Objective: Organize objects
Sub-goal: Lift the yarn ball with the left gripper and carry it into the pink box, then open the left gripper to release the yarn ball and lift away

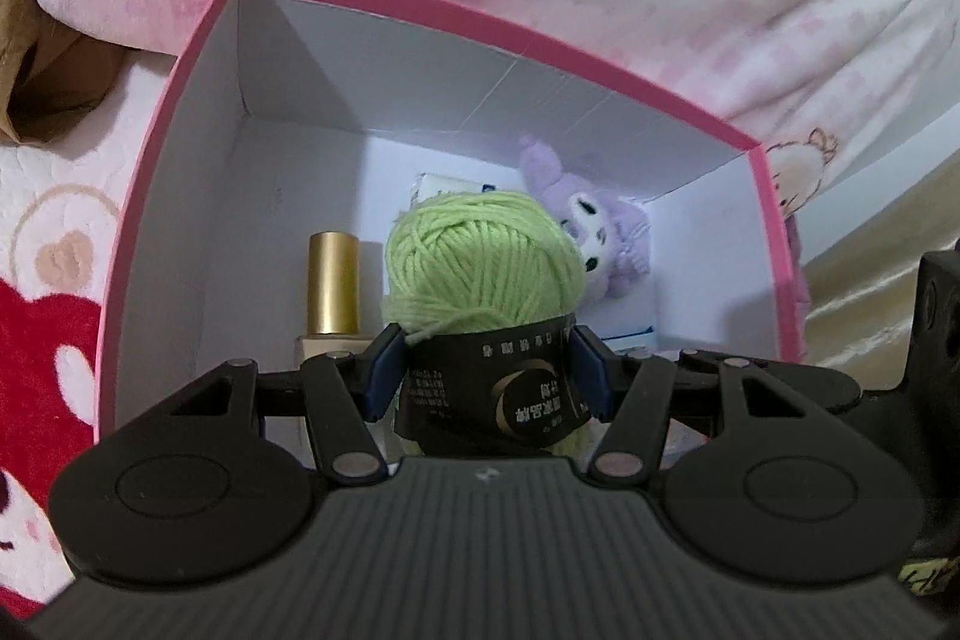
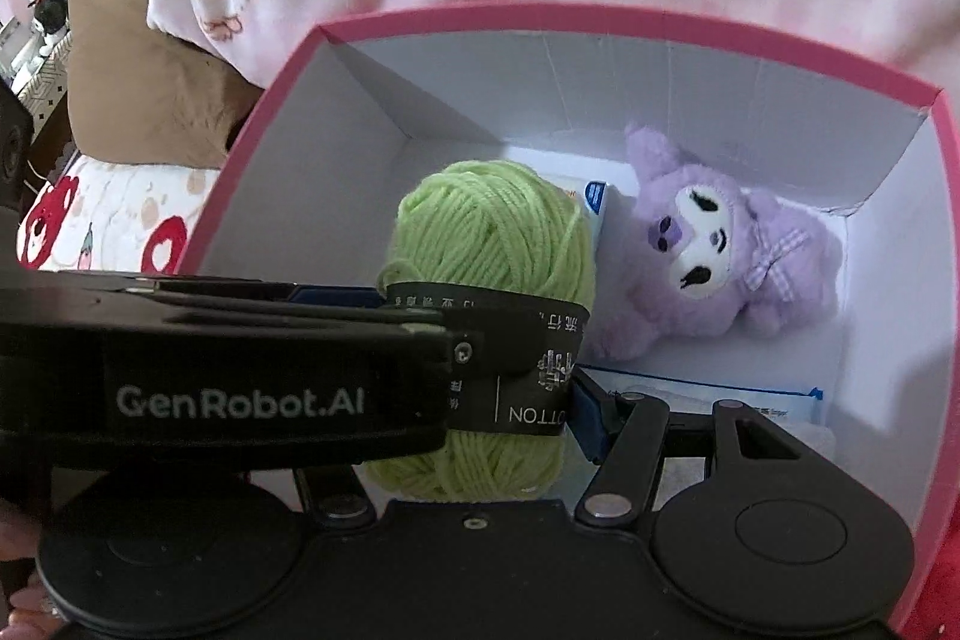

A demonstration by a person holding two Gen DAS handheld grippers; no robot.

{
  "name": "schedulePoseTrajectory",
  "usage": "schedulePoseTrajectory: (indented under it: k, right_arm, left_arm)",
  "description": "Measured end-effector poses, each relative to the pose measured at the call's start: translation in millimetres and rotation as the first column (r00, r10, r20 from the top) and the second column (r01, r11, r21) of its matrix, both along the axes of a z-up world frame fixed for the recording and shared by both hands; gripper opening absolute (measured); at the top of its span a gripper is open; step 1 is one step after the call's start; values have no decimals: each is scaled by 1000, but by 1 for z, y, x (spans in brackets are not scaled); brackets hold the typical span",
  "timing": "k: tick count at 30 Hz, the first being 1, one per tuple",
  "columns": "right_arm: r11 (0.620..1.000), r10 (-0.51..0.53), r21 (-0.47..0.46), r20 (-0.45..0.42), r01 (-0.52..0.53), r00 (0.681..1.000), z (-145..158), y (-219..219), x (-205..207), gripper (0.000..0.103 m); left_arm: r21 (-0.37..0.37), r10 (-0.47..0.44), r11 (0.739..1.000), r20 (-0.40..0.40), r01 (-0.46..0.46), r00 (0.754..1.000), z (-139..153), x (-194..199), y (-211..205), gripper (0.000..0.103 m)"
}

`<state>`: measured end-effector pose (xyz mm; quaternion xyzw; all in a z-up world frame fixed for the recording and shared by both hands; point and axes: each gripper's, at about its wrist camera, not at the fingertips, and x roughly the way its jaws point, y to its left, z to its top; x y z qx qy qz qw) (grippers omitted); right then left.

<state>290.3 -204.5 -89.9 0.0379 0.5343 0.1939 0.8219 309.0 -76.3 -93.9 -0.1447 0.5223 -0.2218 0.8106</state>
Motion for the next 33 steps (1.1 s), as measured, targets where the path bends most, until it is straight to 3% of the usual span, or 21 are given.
schedulePoseTrajectory:
  k: [12, 19, 27, 33]
  right_arm:
    - [992, -20, 122, -72, 28, 997, -14, 10, 4, 65]
    - [988, -36, 147, -101, 51, 994, -18, 9, 6, 70]
    - [985, -15, 173, -1, 15, 1000, 4, -7, -17, 74]
    - [990, -5, 140, 70, -5, 998, 14, -12, -24, 74]
  left_arm:
    - [134, 8, 991, 6, -9, 1000, 2, -4, 9, 58]
    - [140, 31, 990, 13, -33, 999, 2, -5, 13, 61]
    - [142, 21, 989, 50, -28, 999, 21, -15, 14, 72]
    - [114, 21, 993, 76, -29, 997, 31, -22, 19, 66]
